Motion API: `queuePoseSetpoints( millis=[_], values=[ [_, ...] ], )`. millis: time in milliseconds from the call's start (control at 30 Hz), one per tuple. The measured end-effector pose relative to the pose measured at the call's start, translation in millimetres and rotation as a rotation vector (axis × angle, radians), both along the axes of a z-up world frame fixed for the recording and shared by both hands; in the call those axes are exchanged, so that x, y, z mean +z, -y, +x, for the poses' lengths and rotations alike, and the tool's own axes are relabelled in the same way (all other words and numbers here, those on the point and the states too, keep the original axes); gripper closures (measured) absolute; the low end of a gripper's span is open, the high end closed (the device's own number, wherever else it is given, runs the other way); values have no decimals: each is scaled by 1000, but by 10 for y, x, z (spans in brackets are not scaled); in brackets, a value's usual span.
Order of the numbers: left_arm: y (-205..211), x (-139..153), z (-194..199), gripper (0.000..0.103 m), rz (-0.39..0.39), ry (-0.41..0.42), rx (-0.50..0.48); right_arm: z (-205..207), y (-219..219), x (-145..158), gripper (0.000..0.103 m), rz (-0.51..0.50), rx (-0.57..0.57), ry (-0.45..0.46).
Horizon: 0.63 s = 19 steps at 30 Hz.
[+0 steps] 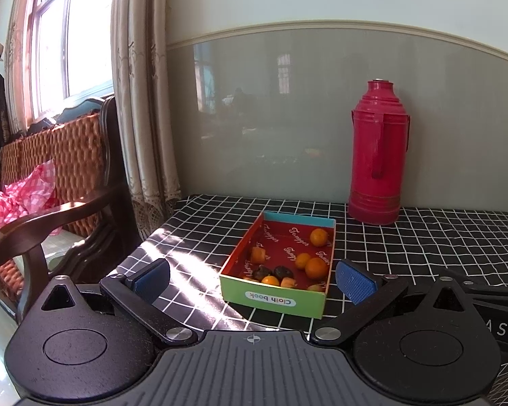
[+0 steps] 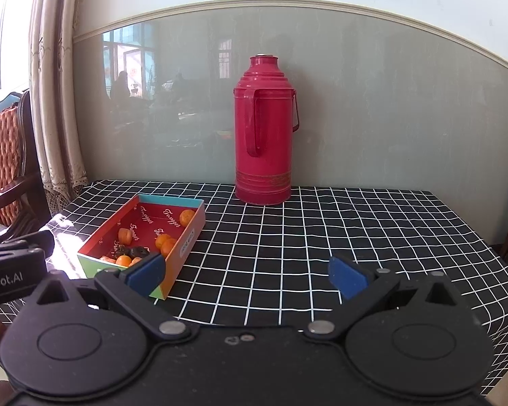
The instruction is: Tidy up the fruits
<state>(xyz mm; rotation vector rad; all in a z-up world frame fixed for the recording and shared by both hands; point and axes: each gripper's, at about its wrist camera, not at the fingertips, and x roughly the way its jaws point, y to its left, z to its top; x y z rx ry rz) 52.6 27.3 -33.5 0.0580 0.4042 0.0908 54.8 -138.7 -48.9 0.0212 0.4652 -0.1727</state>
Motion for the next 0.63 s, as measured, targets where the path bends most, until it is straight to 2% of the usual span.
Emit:
queuePoseSetpoints(
  millis=[300, 633],
  values=[
    [-11, -16, 35, 0, -19, -16, -8, 6, -20, 2, 6, -12, -15, 5],
    [-21, -14, 31, 0, -25, 5, -17, 28, -19, 6, 6, -7, -20, 8]
  ],
)
